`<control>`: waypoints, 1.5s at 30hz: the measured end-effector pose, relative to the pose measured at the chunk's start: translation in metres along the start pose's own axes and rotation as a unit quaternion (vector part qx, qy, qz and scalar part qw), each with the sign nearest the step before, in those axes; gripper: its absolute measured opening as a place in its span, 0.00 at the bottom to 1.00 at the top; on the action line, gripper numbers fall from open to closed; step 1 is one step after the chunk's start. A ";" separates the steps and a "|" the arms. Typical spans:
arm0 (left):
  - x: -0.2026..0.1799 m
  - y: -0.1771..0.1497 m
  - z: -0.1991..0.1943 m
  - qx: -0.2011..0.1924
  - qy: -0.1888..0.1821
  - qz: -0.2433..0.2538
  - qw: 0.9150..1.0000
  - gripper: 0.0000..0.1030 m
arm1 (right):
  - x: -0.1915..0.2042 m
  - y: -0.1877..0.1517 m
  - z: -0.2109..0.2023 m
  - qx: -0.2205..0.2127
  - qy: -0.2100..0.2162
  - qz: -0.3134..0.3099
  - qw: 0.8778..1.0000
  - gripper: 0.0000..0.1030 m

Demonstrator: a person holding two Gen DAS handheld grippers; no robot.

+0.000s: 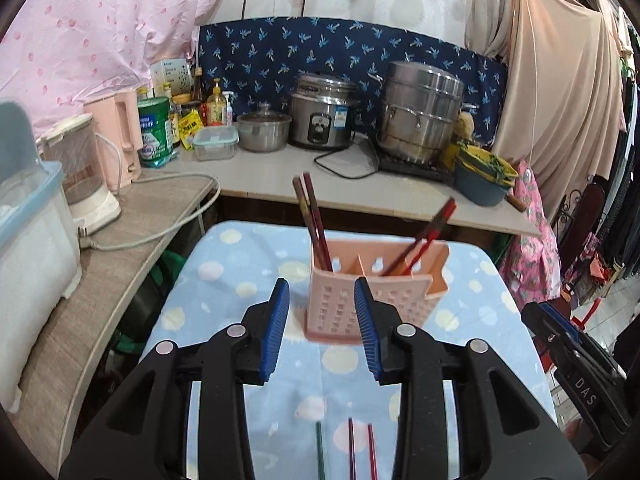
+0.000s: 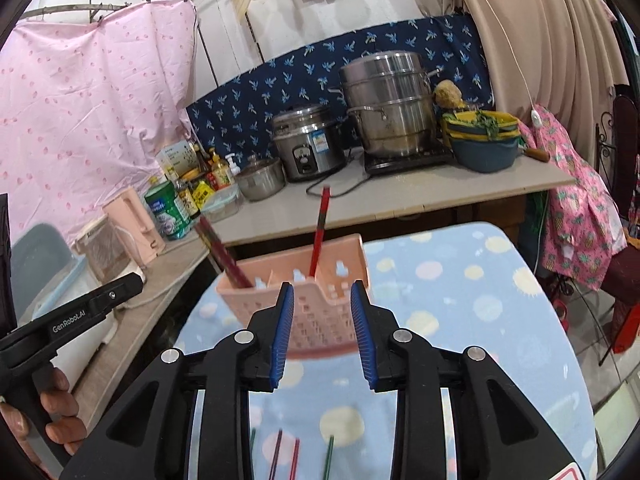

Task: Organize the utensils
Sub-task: 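Open both tools to release the chopsticks and pull back, then move both open tools down to the green chopsticks on the cloth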

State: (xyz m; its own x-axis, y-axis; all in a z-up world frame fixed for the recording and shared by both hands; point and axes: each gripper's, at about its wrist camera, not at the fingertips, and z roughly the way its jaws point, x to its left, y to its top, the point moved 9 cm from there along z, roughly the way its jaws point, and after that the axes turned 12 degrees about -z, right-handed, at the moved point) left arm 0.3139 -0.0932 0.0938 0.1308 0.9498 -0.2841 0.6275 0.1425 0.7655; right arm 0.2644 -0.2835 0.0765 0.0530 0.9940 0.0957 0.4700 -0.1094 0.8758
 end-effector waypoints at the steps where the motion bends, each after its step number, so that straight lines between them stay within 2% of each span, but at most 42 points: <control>1: 0.002 -0.007 -0.002 0.003 0.000 -0.001 1.000 0.31 | 0.001 -0.008 -0.003 0.004 -0.002 -0.002 1.000 0.28; 15: 0.045 -0.118 -0.018 0.069 0.026 0.003 0.997 0.31 | 0.020 -0.136 -0.042 0.094 -0.001 -0.028 0.995 0.29; 25: 0.062 -0.179 -0.027 0.110 0.036 0.005 0.993 0.31 | 0.035 -0.215 -0.058 0.155 0.013 -0.030 0.987 0.29; 34: 0.066 -0.215 -0.034 0.136 0.039 0.010 0.990 0.31 | 0.050 -0.248 -0.071 0.181 0.027 -0.036 0.983 0.29; 45: 0.075 -0.248 -0.039 0.161 0.047 0.013 0.986 0.31 | 0.071 -0.268 -0.075 0.195 0.043 -0.051 0.979 0.29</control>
State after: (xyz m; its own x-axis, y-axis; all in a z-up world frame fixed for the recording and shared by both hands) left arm 0.1382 -0.0465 -0.0943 0.0879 0.9756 -0.2011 0.8383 0.0366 0.5439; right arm 0.0762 -0.1839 -0.1160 -0.0780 0.9943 0.0723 0.7706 0.0141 0.6371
